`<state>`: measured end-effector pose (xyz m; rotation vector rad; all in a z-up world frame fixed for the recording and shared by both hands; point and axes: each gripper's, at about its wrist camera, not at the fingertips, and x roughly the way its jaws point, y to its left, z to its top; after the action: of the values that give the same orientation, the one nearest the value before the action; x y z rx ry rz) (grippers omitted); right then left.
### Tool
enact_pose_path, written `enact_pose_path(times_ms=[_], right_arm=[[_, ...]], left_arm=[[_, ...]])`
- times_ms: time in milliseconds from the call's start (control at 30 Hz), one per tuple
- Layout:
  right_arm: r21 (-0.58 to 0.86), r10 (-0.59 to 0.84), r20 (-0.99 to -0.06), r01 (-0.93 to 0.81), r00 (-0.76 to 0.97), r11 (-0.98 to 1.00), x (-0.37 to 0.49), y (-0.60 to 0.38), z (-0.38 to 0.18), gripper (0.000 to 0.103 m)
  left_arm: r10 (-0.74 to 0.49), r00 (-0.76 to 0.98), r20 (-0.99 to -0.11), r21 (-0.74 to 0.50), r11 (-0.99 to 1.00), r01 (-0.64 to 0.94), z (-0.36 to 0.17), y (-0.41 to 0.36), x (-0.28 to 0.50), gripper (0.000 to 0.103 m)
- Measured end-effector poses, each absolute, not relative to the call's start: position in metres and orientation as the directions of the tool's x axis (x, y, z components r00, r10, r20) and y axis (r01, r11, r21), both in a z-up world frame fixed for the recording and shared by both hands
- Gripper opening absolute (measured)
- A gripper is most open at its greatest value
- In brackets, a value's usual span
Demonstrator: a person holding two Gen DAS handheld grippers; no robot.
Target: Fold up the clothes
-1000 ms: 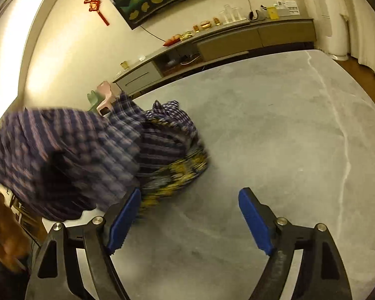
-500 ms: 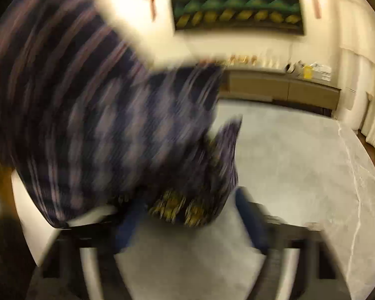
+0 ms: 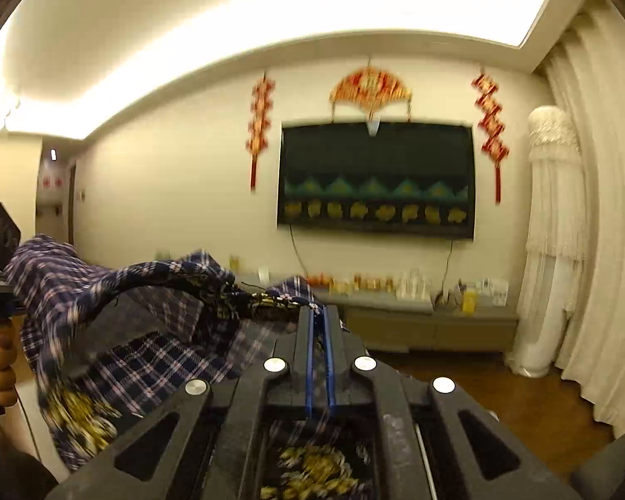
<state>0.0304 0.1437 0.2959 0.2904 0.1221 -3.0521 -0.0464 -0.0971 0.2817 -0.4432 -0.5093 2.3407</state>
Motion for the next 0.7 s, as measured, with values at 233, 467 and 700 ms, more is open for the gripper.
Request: enact_pose_path(times_ms=[233,467,700], right_arm=[[-0.023,0.042,-0.698,-0.036,-0.715,-0.999,-0.180,0.160,0.120,0.032],[0.181,-0.130,-0.807,-0.033,-0.576,-0.983,-0.135,0.182,0.051,0.057],[0.386,-0.341,-0.837,-0.021,-0.428,-0.922,-0.083,0.117,-0.018,0.057]], left_arm=[[0.466,-0.561,-0.685,-0.508,-0.857,-0.091,0.031,-0.124,-0.214,0.007],[0.424,-0.505,-0.752,-0.511,-0.858,0.040,-0.051,-0.180,-0.193,0.021],[0.509,-0.474,-0.719,-0.537,-0.839,-0.086,-0.034,-0.134,-0.198,0.052]])
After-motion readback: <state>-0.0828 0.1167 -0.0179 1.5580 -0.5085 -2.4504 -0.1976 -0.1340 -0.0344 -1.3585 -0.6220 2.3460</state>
